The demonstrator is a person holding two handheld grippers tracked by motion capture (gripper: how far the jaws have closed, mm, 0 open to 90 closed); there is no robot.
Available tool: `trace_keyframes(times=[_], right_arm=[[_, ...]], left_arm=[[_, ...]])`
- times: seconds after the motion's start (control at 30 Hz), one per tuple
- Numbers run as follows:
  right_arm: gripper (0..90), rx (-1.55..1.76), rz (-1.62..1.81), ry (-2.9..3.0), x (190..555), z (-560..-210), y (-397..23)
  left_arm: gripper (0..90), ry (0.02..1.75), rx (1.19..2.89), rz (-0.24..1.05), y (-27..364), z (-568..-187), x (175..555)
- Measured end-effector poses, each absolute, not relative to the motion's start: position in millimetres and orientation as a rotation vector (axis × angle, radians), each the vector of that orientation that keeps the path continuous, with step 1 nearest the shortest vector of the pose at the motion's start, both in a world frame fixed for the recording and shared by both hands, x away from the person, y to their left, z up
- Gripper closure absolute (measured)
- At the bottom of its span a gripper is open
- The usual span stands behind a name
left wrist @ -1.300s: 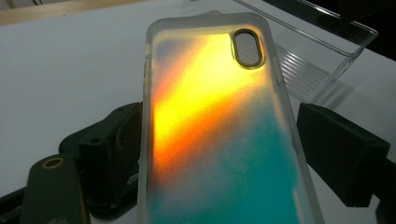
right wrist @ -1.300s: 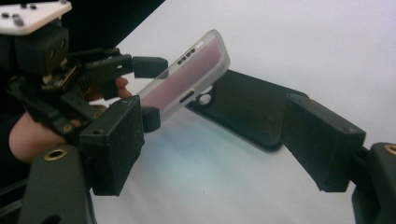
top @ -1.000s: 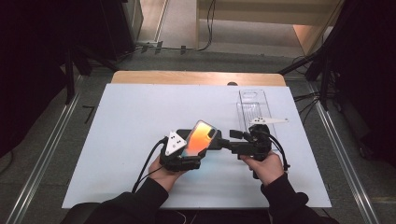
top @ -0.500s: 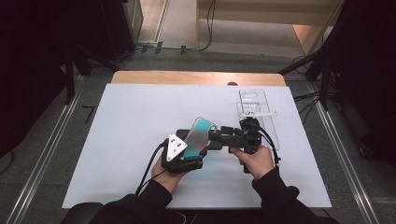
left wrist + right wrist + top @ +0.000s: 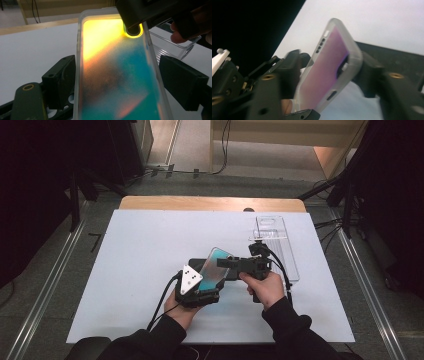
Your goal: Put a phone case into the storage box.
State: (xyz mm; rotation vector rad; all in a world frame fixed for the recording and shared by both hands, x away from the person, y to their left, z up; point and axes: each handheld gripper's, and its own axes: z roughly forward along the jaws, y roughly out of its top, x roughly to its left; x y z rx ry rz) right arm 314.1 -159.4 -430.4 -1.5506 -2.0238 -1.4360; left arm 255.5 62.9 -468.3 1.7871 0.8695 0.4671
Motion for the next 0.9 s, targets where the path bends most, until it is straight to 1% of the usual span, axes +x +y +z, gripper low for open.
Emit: trace_keyframes(times=[0.13,0.2,0.23,0.33,0.8,0.87,0.9], right_arm=[[65.9,-1.583,-1.391,-1.960,319,-430,-163],[73.2,-1.588,-1.382,-1.938,319,-429,-164],[74.3,-1.590,-1.382,-1.933,319,-428,-165],[76.3,-1.570,-1.393,-1.883,320,-428,-166],[76.8,-1.560,-1.400,-1.850,318,-420,-169],[77.0,-1.553,-1.403,-1.856,317,-418,-169],[77.0,-1.547,-1.401,-1.857,317,-417,-169]], left_arm=[[16.7,0.878,1.772,0.457,64,-468,255],[16.7,0.872,1.772,0.459,64,-468,255],[16.7,0.870,1.768,0.462,64,-467,254],[16.7,0.868,1.762,0.463,64,-468,254],[16.0,0.837,1.727,0.449,65,-464,253],[12.6,0.837,1.731,0.410,64,-462,254],[11.6,0.836,1.739,0.415,63,-461,254]])
